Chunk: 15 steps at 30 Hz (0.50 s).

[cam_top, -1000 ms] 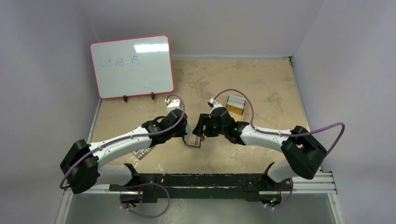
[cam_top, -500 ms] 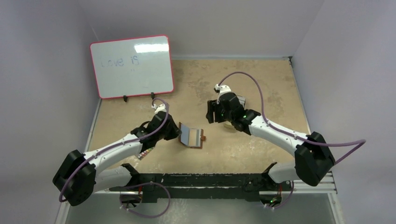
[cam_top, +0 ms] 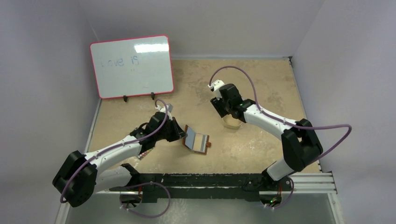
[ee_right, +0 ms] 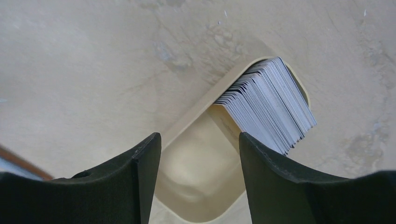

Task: Put the credit cards into the card holder
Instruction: Pick up the credit card from the storage box.

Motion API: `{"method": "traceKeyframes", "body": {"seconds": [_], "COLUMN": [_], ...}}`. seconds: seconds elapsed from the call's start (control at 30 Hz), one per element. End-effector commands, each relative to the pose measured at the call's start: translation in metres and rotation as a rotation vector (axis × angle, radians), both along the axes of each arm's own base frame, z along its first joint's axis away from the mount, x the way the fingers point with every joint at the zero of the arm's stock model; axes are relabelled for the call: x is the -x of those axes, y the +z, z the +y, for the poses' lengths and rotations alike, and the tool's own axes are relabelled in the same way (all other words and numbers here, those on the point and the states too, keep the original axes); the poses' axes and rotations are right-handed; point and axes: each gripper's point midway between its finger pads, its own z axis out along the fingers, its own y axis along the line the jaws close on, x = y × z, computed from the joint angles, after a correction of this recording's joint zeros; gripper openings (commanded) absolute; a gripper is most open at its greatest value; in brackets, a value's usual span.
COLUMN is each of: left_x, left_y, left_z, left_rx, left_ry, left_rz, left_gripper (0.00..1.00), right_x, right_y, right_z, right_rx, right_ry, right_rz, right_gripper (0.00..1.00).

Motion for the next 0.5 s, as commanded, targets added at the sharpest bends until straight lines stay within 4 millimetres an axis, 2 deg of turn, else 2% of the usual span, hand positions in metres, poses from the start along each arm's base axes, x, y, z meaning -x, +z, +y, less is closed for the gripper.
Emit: {"method": "traceKeyframes", "body": {"seconds": [0.0, 0.1, 0.47], "left_x": [-0.004, -0.003, -0.003], "left_y": [0.017, 0.016, 0.006], "left_z": [-0.006, -0.005, -0.004], "left_rx": [0.041, 0.042, 0.056], "left_ry": [-0.030, -0.029, -0.013], "left_rz": [-0.052, -0.055, -0.049], "left_gripper": [0.00, 0.00, 0.00], "right_x": [-0.015, -0.019, -0.036], "right_y": [0.004, 0.002, -0.019], "right_z": [-0.031, -0.041, -0.059], "right_rx": [0.204, 0.236, 0.385], "right_ry": [0.057, 0.057, 0.085], "right_rz": [-0.036, -0.037, -0.056], "right_gripper": [0.64, 0.63, 0.61]}}
